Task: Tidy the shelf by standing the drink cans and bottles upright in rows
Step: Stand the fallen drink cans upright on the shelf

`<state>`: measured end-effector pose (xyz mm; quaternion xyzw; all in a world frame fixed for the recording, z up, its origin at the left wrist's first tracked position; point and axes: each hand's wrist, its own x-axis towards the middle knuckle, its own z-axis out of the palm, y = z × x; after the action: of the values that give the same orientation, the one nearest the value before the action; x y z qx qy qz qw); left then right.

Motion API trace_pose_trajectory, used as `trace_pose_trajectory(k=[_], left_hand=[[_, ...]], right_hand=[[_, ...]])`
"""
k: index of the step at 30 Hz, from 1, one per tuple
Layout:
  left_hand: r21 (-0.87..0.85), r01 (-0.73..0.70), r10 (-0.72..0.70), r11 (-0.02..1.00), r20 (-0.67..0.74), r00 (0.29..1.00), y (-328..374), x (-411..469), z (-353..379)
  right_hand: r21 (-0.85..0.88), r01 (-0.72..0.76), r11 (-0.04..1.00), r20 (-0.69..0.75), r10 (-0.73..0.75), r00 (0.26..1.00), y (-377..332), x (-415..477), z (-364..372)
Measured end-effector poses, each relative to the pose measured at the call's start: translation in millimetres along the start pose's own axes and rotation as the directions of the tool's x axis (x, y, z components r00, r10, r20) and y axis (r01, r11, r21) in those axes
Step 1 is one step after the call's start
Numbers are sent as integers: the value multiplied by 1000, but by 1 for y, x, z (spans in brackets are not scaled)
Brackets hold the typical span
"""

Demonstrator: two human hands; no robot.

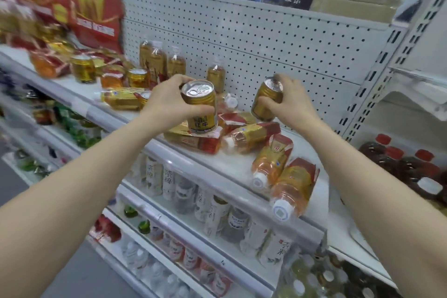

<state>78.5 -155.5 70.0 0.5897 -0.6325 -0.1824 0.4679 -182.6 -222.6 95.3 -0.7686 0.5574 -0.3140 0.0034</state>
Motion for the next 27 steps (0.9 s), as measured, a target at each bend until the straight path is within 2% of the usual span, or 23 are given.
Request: trace_pose_trajectory(k=[5,11,17,27], left_hand=[[-12,46,-47,999,-56,997,-55,-11,-79],[-31,172,-175,985,-125,977,-150,-30,-187],[-73,298,-307,952,-254,917,-243,-54,-277],[-21,462,-428,886,-419,801,-396,-43,-413]], right_hand=[[99,46,994,87,-55,995,-92,14,58],[227,103,969,114,-131,985,-218,16,145],[391,79,917,253,-189,949,-331,18,246],[571,160,805,321,-398,859,-504,91,419]])
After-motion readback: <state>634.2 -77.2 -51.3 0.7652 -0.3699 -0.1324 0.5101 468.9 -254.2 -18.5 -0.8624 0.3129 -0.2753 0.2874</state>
